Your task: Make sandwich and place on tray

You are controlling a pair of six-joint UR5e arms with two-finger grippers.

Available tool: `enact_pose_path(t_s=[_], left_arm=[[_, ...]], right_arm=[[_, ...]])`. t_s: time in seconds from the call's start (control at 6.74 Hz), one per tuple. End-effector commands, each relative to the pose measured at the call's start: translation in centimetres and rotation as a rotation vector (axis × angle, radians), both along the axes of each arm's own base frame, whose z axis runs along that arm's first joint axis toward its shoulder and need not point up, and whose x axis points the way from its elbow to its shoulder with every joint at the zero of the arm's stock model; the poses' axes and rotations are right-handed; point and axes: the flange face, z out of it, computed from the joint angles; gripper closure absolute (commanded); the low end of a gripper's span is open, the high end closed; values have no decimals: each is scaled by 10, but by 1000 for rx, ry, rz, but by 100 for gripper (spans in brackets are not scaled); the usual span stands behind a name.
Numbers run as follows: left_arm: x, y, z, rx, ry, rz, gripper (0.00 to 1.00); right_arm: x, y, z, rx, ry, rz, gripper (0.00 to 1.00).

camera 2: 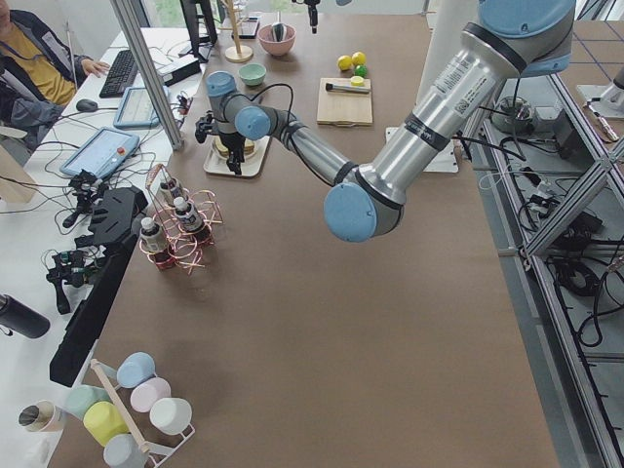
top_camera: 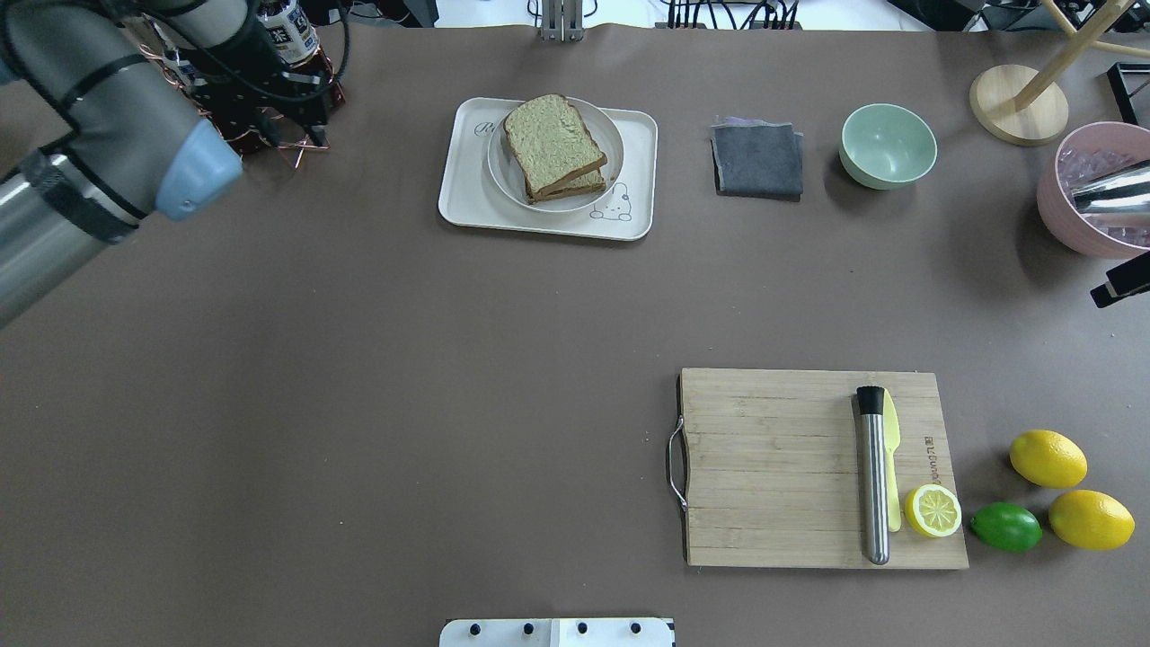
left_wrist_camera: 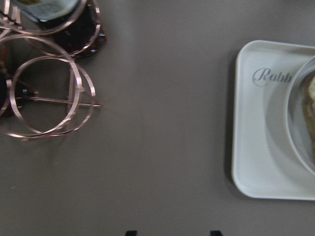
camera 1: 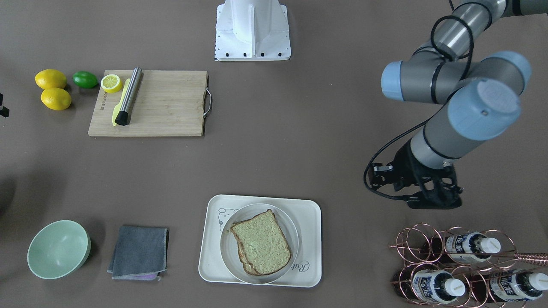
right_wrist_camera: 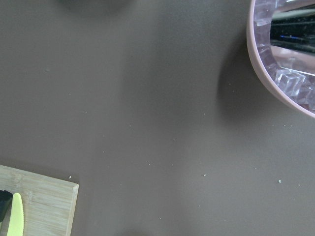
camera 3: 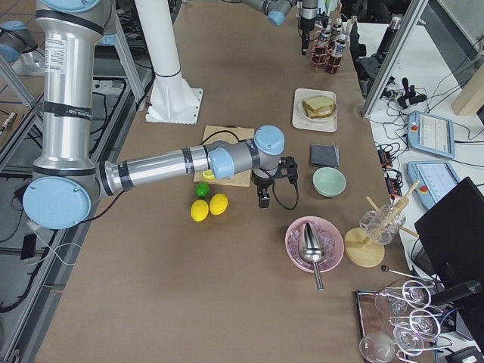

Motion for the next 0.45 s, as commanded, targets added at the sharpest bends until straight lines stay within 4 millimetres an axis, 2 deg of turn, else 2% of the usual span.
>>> enact_pose_path(t_s=[0.0,0.15,0.3], left_arm=[[-121,60,50,84,-117,135,38],[-166,81,83,104,-132,147,24],[-196,100,111,118,-140,169,14]], right_arm=[[7,1,4,-3,13,13,0],[16,2,11,-10,17,24,0],[23,9,20,-27,22,35,0]])
